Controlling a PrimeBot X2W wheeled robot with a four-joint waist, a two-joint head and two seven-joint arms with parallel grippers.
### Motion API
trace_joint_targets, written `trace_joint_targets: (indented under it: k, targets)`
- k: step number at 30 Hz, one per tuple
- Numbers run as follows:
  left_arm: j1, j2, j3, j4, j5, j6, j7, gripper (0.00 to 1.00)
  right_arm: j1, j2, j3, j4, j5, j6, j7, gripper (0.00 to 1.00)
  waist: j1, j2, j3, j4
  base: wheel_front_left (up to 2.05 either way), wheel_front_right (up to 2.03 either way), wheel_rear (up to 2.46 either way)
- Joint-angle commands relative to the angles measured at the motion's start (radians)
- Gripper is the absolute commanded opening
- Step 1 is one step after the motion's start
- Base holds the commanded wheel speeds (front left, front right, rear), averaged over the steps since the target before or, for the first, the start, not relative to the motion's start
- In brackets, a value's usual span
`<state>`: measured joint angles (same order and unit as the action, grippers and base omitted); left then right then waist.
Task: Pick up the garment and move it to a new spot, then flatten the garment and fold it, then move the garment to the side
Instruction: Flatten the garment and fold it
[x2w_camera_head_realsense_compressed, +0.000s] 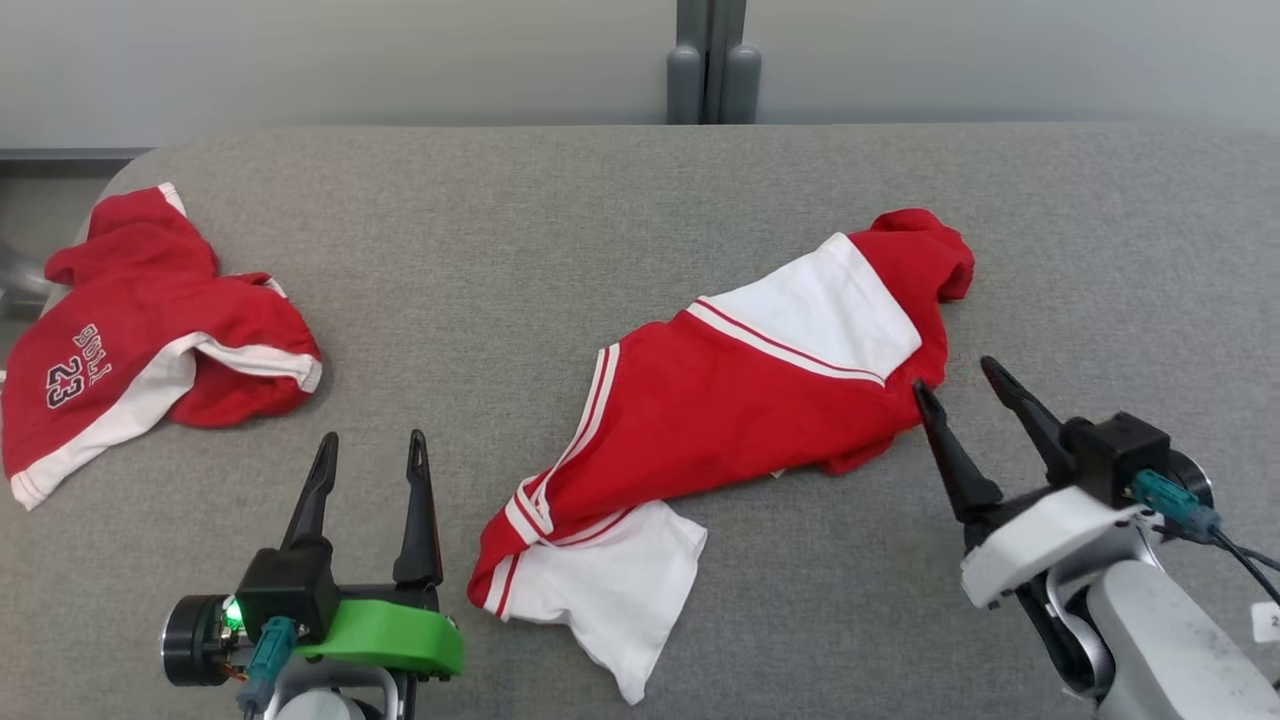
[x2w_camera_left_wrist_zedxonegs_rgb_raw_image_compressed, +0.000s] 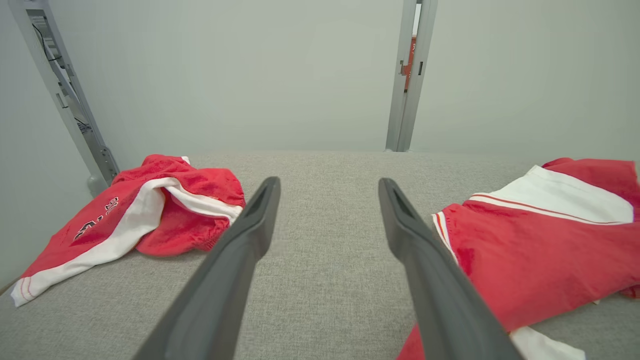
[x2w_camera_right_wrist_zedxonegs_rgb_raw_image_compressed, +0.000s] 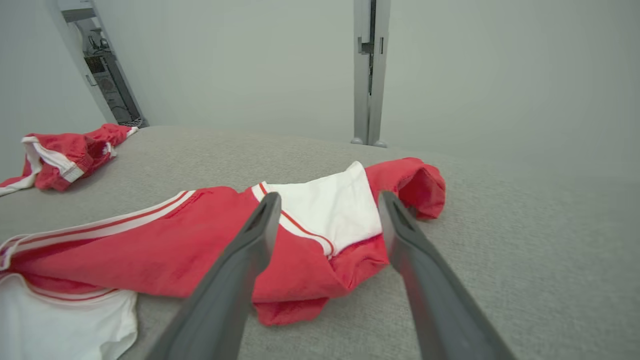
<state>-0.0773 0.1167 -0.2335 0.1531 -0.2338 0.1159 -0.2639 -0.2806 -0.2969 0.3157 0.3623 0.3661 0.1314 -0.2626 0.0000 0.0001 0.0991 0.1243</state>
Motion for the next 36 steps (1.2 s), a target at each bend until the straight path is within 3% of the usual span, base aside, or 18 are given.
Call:
trace_joint_targets:
  k: [1, 9, 15, 26, 36]
  targets:
    - [0.010, 0.007, 0.004, -0.004, 0.010, 0.004, -0.001, 1.00, 0.044, 0.006, -0.035, -0.028, -0.015, -0.001, -0.003, 1.00, 0.0000, -0.0001, -0.007, -0.027, 0.00, 0.00, 0.00]
    - [-0.010, 0.016, 0.018, 0.003, 0.021, -0.011, -0.001, 1.00, 0.223, 0.067, -0.188, -0.179, -0.071, -0.001, -0.003, 1.00, 0.0000, -0.0001, -0.008, -0.087, 0.00, 0.00, 0.00]
    - [-0.081, 0.037, 0.015, 0.024, 0.033, -0.031, 0.004, 1.00, 0.253, 0.103, -0.214, -0.235, -0.093, -0.001, -0.003, 1.00, 0.0000, -0.0001, 0.004, -0.153, 0.00, 0.00, 0.00]
    - [-0.441, 0.083, -0.058, 0.111, 0.087, -0.140, 0.106, 1.00, 0.211, 0.099, -0.221, -0.244, -0.089, -0.001, -0.003, 1.00, 0.0000, -0.0001, 0.075, -0.255, 0.00, 0.00, 0.00]
    - [-0.696, 0.109, -0.119, 0.304, 0.006, -0.237, 0.226, 1.00, 0.155, 0.101, -0.224, -0.229, -0.075, -0.001, -0.003, 1.00, 0.0000, -0.0001, 0.149, -0.347, 0.00, 0.00, 0.00]
